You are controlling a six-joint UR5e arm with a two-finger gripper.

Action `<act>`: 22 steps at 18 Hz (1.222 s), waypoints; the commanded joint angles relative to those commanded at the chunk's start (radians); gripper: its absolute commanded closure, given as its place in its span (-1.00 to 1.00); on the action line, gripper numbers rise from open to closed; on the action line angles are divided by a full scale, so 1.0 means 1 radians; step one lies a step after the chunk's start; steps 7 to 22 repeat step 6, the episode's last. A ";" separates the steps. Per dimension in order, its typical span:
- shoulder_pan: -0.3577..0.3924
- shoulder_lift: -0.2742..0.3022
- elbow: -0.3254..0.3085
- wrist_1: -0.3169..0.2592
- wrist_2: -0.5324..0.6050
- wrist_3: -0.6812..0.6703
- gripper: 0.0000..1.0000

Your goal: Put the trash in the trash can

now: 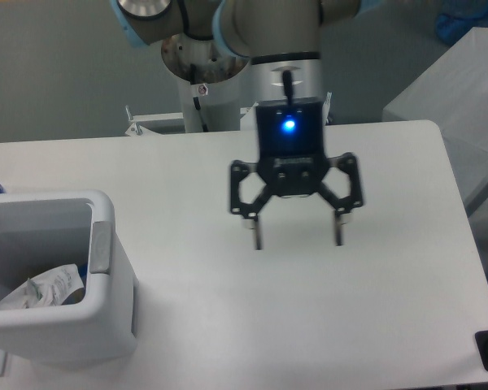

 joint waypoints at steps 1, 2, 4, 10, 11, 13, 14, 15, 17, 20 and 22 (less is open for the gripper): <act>0.006 0.005 -0.002 -0.020 0.000 0.023 -1.00; 0.012 0.018 -0.003 -0.035 -0.002 0.037 -1.00; 0.043 0.043 -0.014 -0.054 -0.011 0.057 -1.00; 0.052 0.051 -0.017 -0.058 -0.015 0.063 -1.00; 0.052 0.051 -0.017 -0.058 -0.015 0.063 -1.00; 0.052 0.051 -0.017 -0.058 -0.015 0.063 -1.00; 0.052 0.051 -0.017 -0.058 -0.015 0.063 -1.00; 0.052 0.051 -0.017 -0.058 -0.015 0.063 -1.00; 0.052 0.051 -0.017 -0.058 -0.015 0.063 -1.00; 0.052 0.051 -0.017 -0.058 -0.015 0.063 -1.00; 0.052 0.051 -0.017 -0.058 -0.015 0.063 -1.00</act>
